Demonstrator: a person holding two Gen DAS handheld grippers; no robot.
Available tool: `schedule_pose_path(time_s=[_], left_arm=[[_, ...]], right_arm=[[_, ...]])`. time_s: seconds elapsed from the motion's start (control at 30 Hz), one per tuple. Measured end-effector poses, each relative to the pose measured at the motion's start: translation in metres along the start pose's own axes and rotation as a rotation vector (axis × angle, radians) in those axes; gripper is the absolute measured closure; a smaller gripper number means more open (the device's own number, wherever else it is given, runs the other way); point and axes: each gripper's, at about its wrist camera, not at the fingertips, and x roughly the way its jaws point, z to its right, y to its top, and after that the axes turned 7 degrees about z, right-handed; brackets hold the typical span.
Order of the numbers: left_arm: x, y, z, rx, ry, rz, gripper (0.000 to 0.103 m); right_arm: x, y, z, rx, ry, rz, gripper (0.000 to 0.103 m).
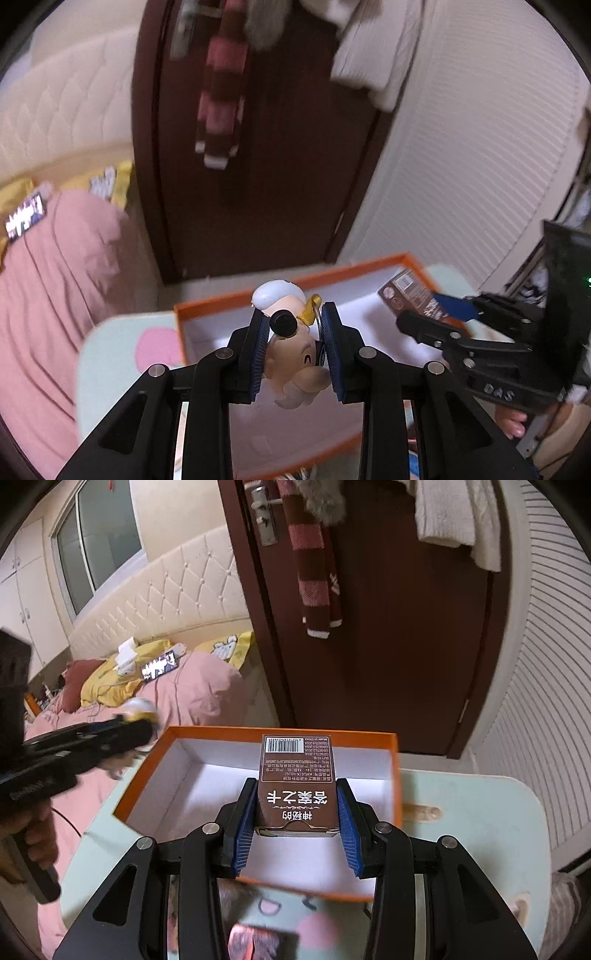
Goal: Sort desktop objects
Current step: 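Lower the figurine into the box with left gripper while right gripper drops the carton in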
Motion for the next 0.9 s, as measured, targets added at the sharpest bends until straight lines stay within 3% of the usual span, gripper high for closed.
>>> schedule_pose_path(time_s=[0.07,0.17,0.47,0.5,0.57,0.63,0.67,0.73,0.9], left_arm=[[0.015,-0.008,-0.004,-0.012,0.019,-0.039,0.076],[0.018,-0.013,-0.001,0.025,0.045,-0.035,0.077],[0.018,-0.017,-0.002,0.021,0.039,-0.023,0.076],[0.017,-0.017,-0.002,0.017,0.038,-0.018,0.074],[0.011,-0.017,-0.001,0.007,0.04,0.009,0.043],[0.0,-0.015,-0.001,-0.006,0.041,0.051,0.027],[-0.005,-0.013,-0.001,-0.01,0.042,0.067,0.025],[-0.021,-0.01,-0.001,-0.016,0.042,0.092,0.025],[-0.067,-0.006,-0.004,-0.025,0.072,0.145,0.019]], right_arm=[[0.017,-0.006,0.0,-0.006,-0.019,-0.034,0.061],[0.026,-0.016,0.001,-0.045,-0.065,-0.021,0.061],[0.028,-0.019,-0.002,-0.073,-0.066,-0.018,0.061],[0.027,-0.02,-0.002,-0.073,-0.066,-0.016,0.061],[0.025,-0.021,-0.002,-0.07,-0.063,-0.013,0.058],[0.021,-0.02,-0.001,-0.048,-0.04,-0.005,0.049],[0.016,-0.019,-0.001,-0.028,-0.027,0.017,0.038],[0.004,-0.017,0.001,0.015,-0.002,0.071,0.029],[-0.033,-0.01,-0.011,-0.031,0.007,0.19,0.027]])
